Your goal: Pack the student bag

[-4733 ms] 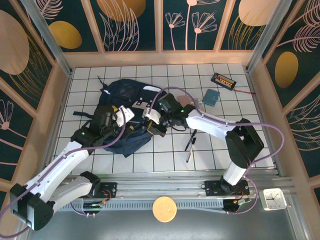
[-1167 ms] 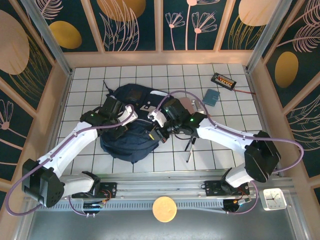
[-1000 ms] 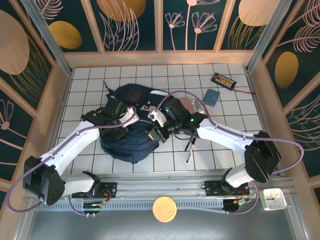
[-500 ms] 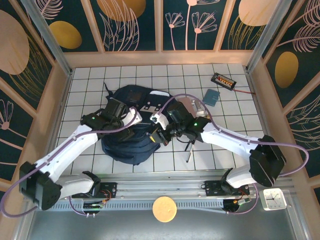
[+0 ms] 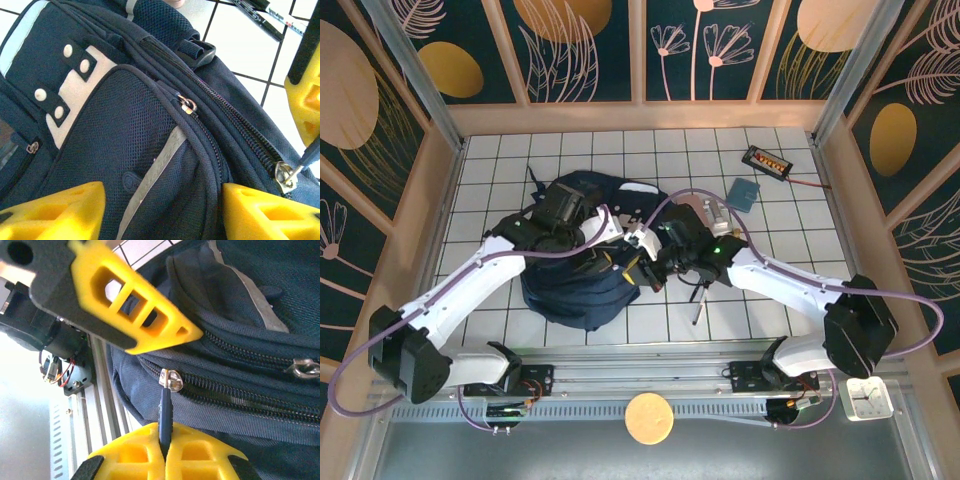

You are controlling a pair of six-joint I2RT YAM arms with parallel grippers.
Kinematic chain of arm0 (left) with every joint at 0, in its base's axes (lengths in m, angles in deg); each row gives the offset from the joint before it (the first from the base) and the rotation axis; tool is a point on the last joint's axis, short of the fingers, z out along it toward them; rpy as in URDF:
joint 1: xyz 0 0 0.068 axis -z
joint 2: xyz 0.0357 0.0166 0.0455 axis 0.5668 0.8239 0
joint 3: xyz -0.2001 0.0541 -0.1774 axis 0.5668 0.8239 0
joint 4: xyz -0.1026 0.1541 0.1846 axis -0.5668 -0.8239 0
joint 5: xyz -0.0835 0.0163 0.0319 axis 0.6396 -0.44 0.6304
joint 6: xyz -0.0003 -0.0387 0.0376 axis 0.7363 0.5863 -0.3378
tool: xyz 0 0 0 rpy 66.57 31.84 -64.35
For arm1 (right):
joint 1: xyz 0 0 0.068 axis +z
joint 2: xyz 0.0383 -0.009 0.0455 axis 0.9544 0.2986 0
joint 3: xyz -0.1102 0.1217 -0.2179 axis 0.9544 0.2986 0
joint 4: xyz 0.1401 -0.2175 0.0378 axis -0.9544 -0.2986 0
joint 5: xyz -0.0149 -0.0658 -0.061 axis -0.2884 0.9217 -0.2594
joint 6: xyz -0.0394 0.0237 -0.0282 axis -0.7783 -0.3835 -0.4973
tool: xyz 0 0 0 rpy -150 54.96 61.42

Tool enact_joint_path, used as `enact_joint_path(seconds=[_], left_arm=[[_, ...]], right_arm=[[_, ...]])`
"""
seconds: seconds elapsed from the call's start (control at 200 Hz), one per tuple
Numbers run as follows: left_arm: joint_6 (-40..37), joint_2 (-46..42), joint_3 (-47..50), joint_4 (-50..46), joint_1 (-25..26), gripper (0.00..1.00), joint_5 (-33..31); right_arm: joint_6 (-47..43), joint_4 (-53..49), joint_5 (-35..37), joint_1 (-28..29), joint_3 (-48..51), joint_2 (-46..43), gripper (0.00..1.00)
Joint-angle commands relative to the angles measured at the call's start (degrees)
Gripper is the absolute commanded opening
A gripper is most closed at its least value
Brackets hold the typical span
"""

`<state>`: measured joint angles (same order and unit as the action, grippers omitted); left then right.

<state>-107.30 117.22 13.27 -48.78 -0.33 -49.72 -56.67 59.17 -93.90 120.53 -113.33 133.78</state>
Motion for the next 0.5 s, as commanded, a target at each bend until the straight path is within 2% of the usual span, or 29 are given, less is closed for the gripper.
enact_joint_path(seconds=[0.0,0.18,0.3,0.49], left_arm=[[-1.7,3.7,-3.0,0.9,0.0,0.57,-0.2],[-2.3,8.7,-5.9,-0.1,0.1,0.36,1.8],[-2.0,12.8,-8.9,-2.1,0.1,0.00,4.1],[4.5,17.4,-14.1,-3.0,0.0,0.00,7.0]], right_arm=[[-2.5,4.6,-4.1,-0.5,-0.2,-3.2,0.00],[-3.6,3.5,-4.8,-2.2,0.6,-4.1,0.00],[-4.7,2.6,-5.1,-3.5,1.1,-4.4,0.00],[-6.3,-0.7,-2.8,-3.6,-1.0,-3.2,0.00]])
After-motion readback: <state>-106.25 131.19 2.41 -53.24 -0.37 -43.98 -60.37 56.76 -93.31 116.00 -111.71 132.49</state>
